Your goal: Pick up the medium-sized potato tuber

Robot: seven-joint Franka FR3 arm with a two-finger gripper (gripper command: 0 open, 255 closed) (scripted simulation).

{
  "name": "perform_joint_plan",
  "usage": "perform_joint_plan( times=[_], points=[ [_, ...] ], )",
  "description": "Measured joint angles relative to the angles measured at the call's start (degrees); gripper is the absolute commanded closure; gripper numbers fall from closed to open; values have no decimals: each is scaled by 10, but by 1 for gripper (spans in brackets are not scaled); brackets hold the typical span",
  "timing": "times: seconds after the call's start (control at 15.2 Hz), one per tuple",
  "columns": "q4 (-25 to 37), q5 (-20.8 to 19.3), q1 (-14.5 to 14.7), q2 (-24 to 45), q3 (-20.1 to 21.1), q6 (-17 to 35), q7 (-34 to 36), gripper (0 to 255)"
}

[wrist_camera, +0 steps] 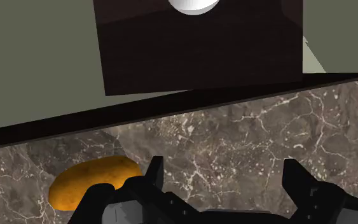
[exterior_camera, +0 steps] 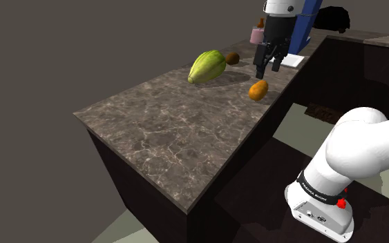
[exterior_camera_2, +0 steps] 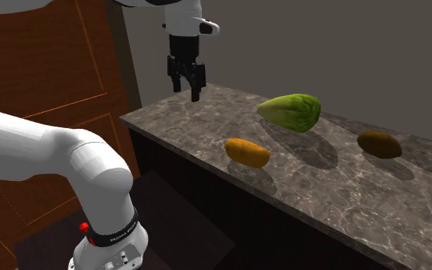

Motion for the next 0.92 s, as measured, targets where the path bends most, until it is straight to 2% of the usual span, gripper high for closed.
perform_joint_plan(
  times=[0.2,0.92],
  points=[
    [0,-3,-15,21,0,21,24,0],
    [17,-33,-138,178,-7,161,246,0]
  ],
)
